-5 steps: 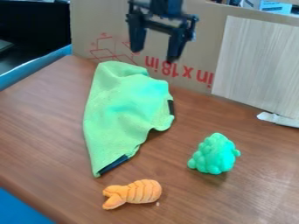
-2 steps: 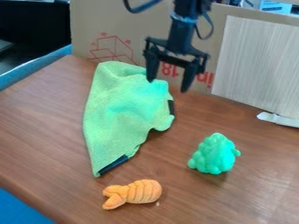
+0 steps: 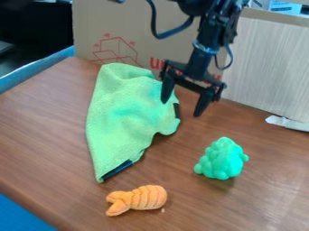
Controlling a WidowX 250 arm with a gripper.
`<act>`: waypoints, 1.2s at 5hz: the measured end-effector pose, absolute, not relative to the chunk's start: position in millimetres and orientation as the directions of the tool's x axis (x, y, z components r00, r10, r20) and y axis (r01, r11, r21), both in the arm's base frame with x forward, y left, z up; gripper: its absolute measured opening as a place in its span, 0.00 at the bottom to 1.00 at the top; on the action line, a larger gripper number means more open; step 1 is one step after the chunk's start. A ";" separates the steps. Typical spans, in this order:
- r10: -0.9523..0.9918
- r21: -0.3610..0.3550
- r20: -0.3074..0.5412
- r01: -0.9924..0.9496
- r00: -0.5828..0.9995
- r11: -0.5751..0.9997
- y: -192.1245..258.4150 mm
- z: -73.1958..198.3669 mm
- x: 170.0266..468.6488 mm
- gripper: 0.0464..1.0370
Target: Unfold the cloth from top right to bottom left
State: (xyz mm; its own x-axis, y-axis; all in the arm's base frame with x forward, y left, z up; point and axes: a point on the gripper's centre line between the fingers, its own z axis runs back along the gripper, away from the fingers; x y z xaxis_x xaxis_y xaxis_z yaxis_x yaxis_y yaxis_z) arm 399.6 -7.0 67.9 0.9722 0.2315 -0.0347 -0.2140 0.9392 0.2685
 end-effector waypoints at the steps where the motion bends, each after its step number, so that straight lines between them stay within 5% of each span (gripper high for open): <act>1: 0.240 0.306 -0.012 -0.225 0.971 0.925 -4.7 61.7 408.4 0.96; 5: 0.277 0.353 -0.043 -0.245 0.960 0.903 2.1 45.4 422.8 0.93; 6: 0.281 0.370 -0.055 -0.242 0.958 0.897 3.3 40.7 421.4 0.79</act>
State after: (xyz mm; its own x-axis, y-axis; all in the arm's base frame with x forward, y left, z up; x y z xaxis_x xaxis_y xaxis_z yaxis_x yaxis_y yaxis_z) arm 421.4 3.3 40.7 0.9580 0.2814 -0.0547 -0.2424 0.8969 0.3698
